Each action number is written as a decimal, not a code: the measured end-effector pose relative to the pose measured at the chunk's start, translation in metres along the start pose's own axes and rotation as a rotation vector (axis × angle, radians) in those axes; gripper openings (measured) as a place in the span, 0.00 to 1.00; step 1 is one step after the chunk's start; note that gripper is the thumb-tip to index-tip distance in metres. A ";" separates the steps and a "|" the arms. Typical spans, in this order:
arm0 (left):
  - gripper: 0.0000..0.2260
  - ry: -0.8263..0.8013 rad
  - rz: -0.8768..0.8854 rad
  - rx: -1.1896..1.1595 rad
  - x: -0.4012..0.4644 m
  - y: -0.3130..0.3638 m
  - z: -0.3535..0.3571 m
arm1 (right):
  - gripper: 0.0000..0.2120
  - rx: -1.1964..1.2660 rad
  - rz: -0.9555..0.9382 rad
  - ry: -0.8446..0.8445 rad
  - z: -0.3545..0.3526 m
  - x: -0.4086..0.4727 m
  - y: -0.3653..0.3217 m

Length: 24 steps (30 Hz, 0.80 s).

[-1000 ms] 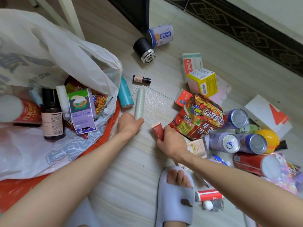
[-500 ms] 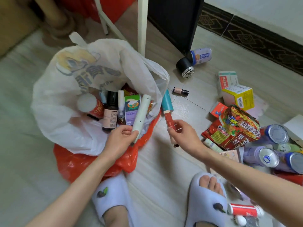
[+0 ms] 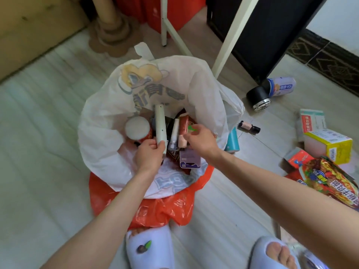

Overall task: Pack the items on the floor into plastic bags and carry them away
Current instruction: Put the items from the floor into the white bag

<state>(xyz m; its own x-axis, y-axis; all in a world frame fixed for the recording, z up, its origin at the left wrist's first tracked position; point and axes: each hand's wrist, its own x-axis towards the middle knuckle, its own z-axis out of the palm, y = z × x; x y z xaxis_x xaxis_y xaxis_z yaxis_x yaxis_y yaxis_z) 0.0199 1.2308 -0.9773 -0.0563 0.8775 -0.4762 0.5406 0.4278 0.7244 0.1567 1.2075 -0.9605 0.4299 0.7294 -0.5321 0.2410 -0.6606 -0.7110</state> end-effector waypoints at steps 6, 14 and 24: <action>0.15 -0.219 0.111 0.094 -0.015 -0.004 -0.008 | 0.22 -0.055 -0.084 -0.069 -0.020 -0.012 0.008; 0.24 -0.173 0.619 0.406 -0.077 -0.015 0.016 | 0.18 -0.254 -0.084 0.067 -0.100 -0.064 0.090; 0.22 -0.406 0.995 0.809 -0.067 0.026 0.130 | 0.18 -0.623 -0.034 0.545 -0.213 -0.085 0.194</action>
<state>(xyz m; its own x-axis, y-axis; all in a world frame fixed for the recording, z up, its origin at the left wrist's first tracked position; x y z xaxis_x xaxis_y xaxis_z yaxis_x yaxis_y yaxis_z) 0.1469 1.1552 -0.9914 0.8221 0.5521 -0.1391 0.5541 -0.7198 0.4181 0.3524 0.9792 -0.9555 0.7367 0.6682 -0.1033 0.6305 -0.7341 -0.2523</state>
